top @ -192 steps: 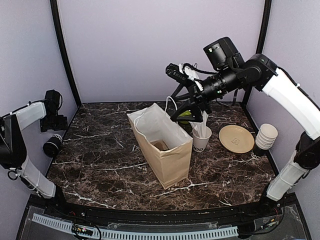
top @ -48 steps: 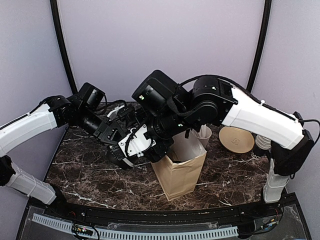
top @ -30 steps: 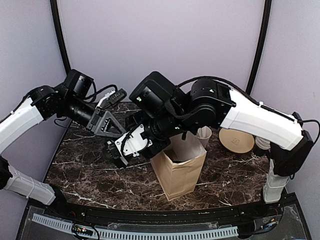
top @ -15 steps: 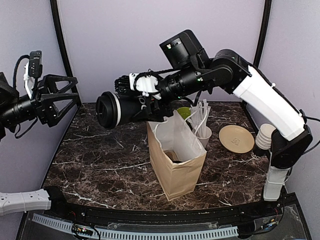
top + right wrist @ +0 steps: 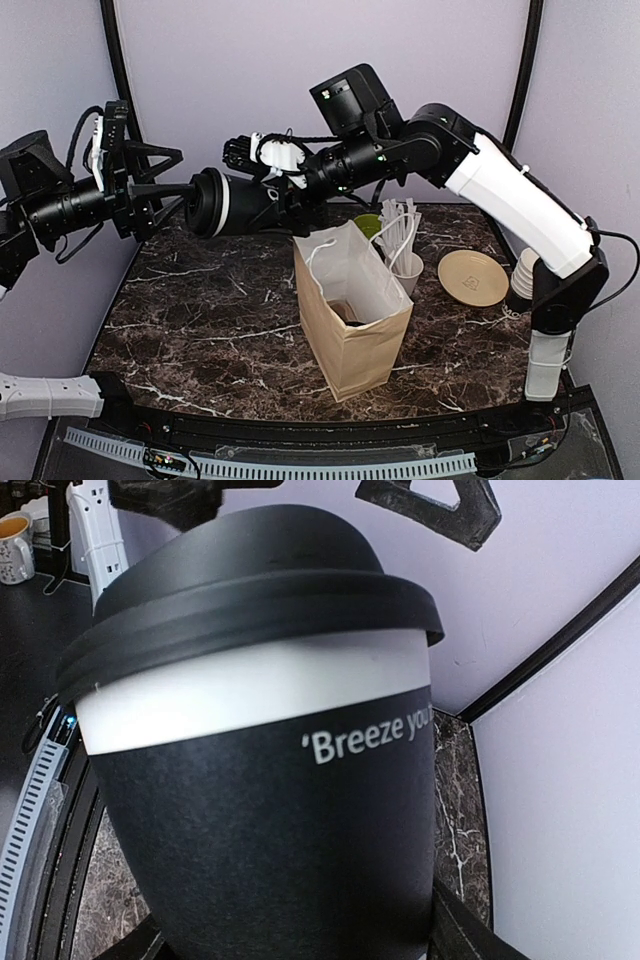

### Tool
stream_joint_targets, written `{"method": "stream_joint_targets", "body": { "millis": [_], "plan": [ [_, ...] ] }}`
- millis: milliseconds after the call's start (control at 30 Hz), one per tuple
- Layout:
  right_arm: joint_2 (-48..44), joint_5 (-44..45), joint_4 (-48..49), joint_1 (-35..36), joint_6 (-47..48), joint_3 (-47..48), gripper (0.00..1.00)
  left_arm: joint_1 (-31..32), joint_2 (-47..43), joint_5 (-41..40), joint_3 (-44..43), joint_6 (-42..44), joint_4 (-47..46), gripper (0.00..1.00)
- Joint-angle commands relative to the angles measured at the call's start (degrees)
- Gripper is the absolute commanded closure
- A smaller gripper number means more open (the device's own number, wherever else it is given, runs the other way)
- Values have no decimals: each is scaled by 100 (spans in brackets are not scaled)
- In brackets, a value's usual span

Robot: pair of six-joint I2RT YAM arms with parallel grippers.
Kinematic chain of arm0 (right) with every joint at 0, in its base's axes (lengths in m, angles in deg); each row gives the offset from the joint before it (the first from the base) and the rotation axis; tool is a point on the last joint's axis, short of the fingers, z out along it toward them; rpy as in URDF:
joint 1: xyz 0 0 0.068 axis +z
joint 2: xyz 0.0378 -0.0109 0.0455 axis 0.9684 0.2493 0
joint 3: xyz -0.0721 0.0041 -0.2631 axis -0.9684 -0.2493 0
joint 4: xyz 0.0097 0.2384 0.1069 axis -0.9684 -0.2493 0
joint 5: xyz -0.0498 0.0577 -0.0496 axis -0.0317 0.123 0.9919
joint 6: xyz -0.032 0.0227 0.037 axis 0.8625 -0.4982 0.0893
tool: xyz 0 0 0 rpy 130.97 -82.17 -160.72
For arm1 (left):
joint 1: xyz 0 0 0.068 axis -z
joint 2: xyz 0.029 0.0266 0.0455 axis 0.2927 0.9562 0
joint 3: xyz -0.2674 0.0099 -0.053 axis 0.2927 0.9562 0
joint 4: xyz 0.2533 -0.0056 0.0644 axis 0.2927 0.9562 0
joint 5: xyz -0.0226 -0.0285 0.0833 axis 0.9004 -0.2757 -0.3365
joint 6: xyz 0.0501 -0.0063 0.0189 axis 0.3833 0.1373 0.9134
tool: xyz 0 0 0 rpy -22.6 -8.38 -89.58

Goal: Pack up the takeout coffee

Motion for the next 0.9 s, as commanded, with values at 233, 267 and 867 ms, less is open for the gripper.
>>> {"method": "stream_joint_targets", "body": {
  "millis": [233,267,867],
  "plan": [
    [73,312,392,-103,-95,221,35,15,449,557,-415,373,750,13],
    [73,318,386,-108,-82,221,35,11,474,548,-458,382,832,13],
    [78,474,445,-106,-20,99,35,15,457,875,-653,543,1238,5]
  ]
}}
